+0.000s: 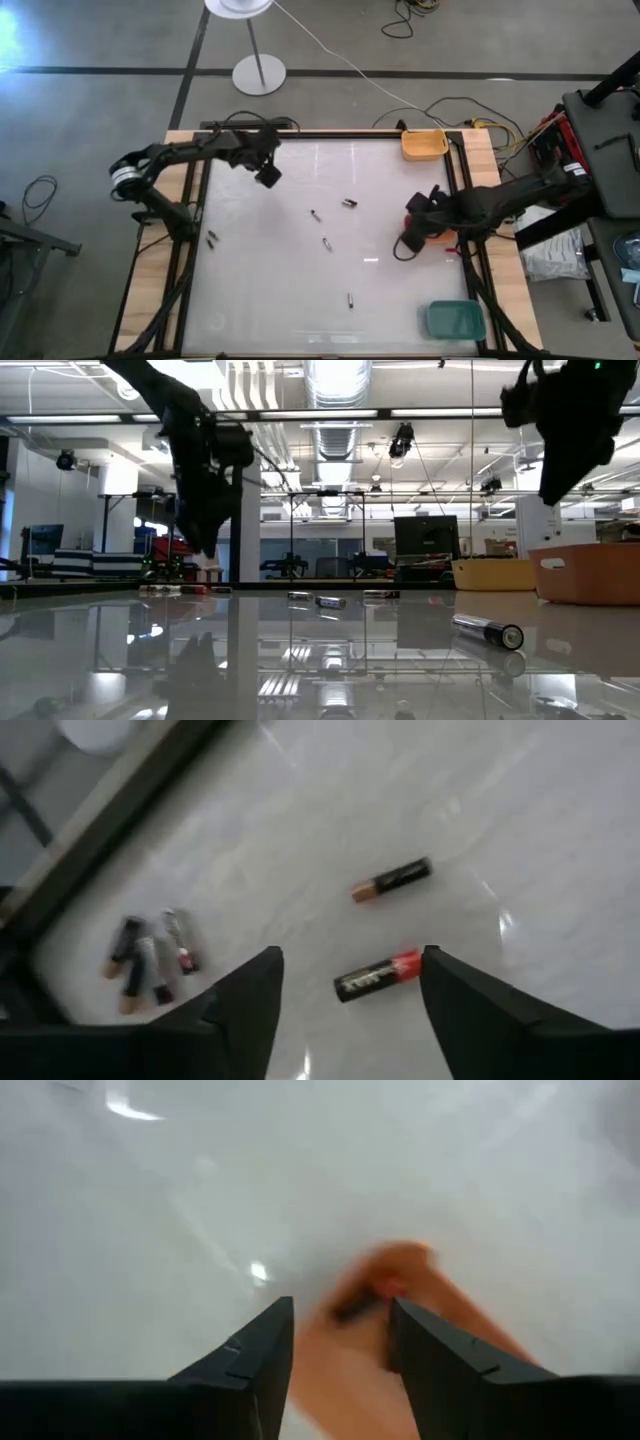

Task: Sort batteries
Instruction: Put the top left orange battery into the orange bin

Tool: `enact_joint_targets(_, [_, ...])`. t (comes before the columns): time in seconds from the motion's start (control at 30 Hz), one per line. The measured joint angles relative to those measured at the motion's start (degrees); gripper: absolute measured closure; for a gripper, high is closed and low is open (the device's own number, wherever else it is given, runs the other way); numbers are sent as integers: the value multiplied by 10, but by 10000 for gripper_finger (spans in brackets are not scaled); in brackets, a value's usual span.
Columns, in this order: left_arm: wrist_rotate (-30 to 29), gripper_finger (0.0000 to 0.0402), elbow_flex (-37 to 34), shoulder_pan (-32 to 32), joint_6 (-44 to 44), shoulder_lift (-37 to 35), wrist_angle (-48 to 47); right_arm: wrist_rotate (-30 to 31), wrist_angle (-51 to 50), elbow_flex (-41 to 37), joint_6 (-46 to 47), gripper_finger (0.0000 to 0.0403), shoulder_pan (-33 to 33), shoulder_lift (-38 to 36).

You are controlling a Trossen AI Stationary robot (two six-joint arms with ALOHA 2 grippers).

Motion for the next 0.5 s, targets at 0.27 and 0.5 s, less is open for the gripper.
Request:
enact_joint_targets(0.27, [70, 169, 2, 21, 171, 86, -49, 0, 70, 10, 23, 223, 49, -7])
enact_joint_targets(0.5, [53, 170, -2, 22, 239, 90, -32, 10, 69, 13, 30, 227, 55, 14])
